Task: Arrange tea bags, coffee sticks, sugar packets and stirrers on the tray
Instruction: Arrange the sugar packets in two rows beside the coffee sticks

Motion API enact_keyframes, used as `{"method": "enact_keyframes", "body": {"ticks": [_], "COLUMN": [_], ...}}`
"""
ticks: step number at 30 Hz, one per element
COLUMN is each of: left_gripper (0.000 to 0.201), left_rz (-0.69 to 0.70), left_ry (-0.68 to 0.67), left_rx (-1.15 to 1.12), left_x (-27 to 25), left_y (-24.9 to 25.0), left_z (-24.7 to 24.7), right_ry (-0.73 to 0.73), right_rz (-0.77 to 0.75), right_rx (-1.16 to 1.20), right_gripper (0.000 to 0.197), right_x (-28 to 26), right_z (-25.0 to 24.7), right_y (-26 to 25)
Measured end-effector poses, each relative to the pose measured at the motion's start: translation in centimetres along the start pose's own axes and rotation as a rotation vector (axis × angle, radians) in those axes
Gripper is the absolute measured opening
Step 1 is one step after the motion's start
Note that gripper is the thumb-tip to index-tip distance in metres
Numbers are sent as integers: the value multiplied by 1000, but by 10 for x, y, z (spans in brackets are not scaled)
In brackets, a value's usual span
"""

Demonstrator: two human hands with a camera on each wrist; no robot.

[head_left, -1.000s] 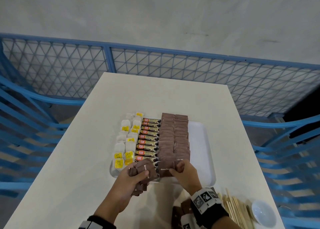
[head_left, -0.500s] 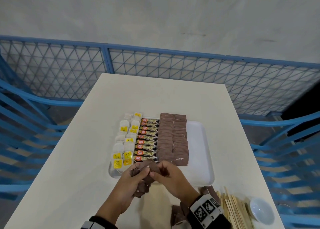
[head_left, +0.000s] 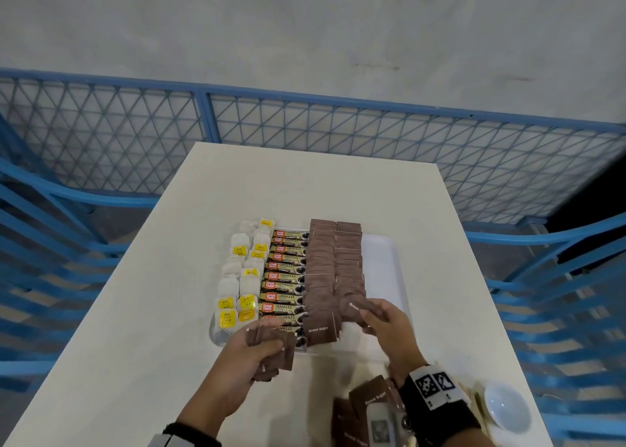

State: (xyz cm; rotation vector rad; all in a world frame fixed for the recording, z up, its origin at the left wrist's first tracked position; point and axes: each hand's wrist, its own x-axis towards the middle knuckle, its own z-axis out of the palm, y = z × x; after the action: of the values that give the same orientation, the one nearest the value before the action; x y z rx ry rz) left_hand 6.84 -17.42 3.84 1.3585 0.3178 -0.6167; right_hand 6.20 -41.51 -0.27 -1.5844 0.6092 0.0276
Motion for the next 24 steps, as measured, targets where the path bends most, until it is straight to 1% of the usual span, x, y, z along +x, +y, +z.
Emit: {"method": "enact_keyframes", "body": {"ticks": [5, 8, 12, 14, 16, 19, 21, 23, 24], "left_gripper": [23, 22, 22, 21, 21, 18, 16, 15, 15], "left_rz": [17, 16, 15, 21, 32, 43, 46, 50, 53], "left_ry": [4, 20, 23, 11, 0, 26, 43, 51, 54], "left_rx": [-49, -42, -33, -39, -39, -15, -3, -5, -11], "left_x": [0, -1, -2, -2, -2, 0, 0, 1, 1], "left_y": [1, 2, 3, 3, 2, 1, 1, 0, 0], "left_z": [-2, -2, -1, 1, 2, 4, 5, 6, 7], "right_ry": [143, 178, 167, 179, 185, 198, 245, 277, 263], "right_rz": [-5, -23, -58, -74, -72, -76, -104, -166, -204], "right_rx": [-237, -345, -303, -304, -337, -406, -451, -464, -446], "right_gripper": [15, 19, 18, 20, 23, 33, 36, 31, 25], "right_x": [11, 16, 22, 24, 27, 28, 27, 22, 18], "right_z": [-9, -7, -1, 2, 3, 3, 4, 9, 12], "right_y": [11, 12, 13, 16, 19, 21, 21, 17, 13]}}
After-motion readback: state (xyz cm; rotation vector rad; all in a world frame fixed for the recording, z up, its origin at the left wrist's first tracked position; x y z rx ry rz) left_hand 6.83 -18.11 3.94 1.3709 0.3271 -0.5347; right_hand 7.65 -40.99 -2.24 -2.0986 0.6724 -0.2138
